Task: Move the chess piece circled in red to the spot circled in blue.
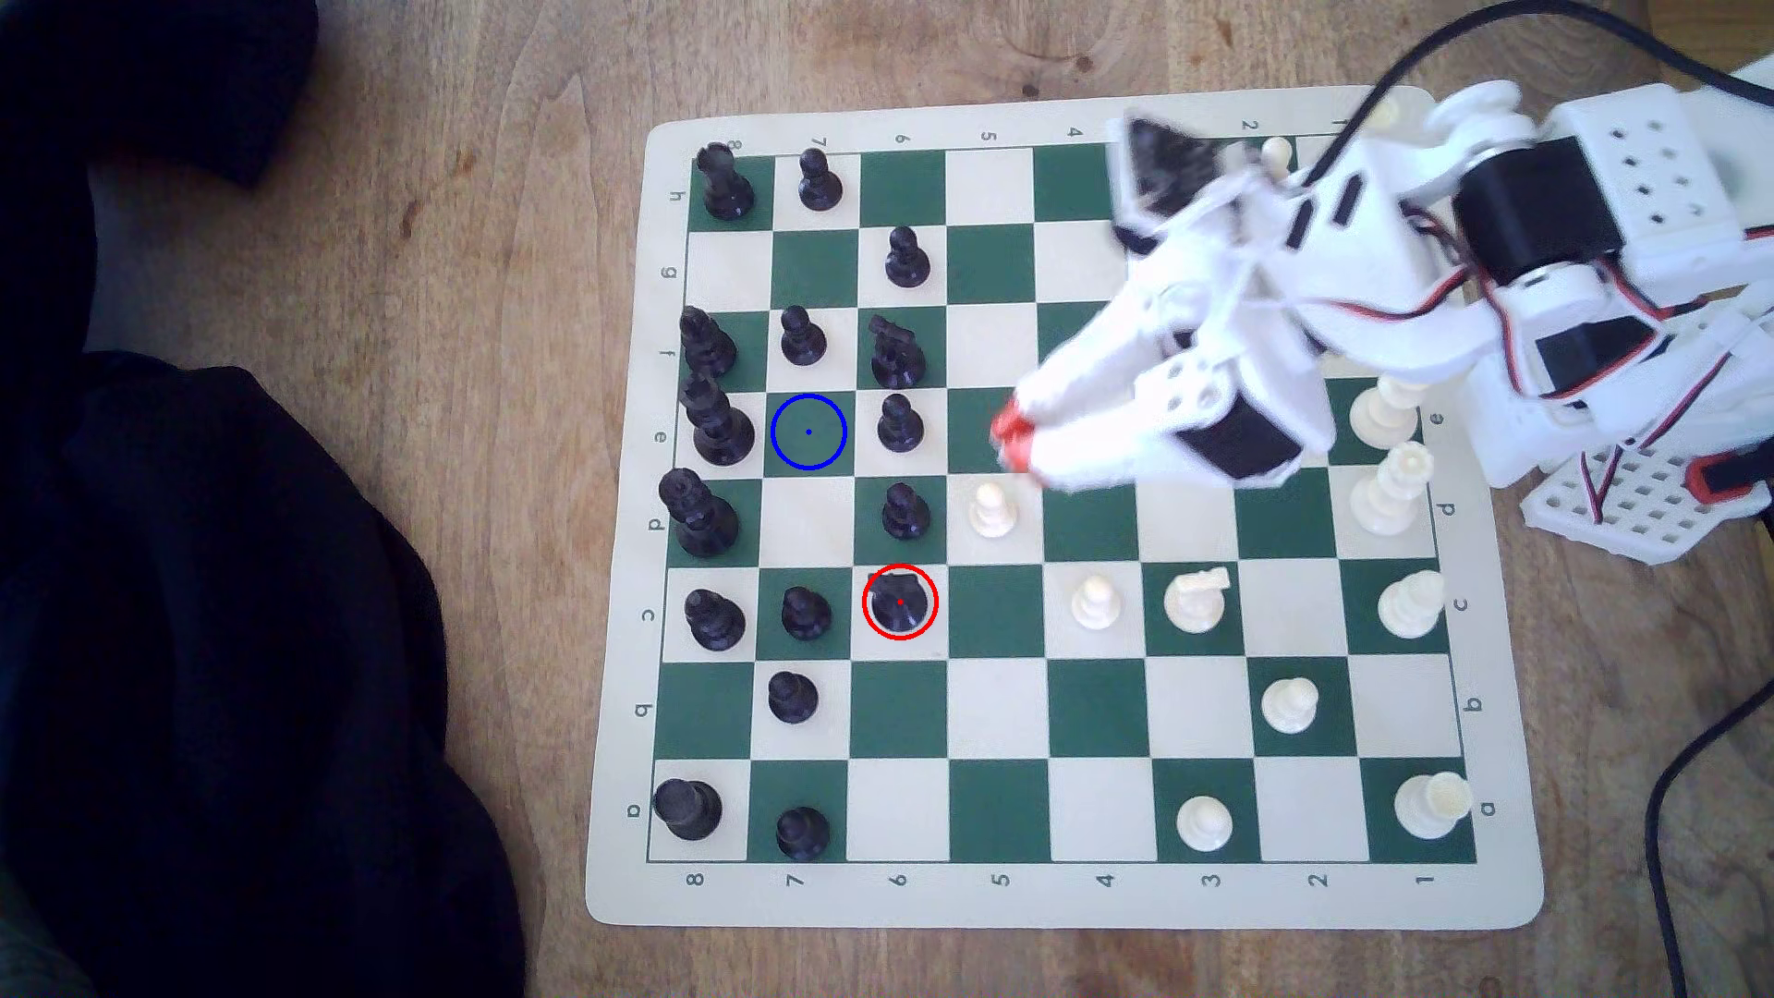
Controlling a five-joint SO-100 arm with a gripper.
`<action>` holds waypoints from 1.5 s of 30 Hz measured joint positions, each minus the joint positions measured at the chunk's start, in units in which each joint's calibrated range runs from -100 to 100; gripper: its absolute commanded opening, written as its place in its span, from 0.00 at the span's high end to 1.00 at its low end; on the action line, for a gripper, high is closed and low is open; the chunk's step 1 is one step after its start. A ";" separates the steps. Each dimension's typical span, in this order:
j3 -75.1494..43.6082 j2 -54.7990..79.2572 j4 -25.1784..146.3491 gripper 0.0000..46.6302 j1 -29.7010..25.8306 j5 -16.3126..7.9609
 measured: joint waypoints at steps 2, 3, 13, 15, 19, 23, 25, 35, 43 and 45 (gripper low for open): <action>-2.80 3.85 0.64 0.77 -0.07 -0.10; -4.43 6.03 1.12 0.75 0.00 0.00; -23.32 28.74 8.69 0.76 0.00 -0.98; -26.93 32.34 10.28 0.75 0.00 -1.51; -35.16 39.63 15.38 0.74 0.22 -3.03; -41.03 44.49 17.29 0.73 1.55 -3.22; -42.57 46.08 17.29 0.72 1.84 -3.03; -44.01 52.70 17.61 0.72 2.14 -1.56; -47.81 56.22 16.57 0.73 1.11 -1.56; -48.44 57.06 16.57 0.73 0.59 -1.56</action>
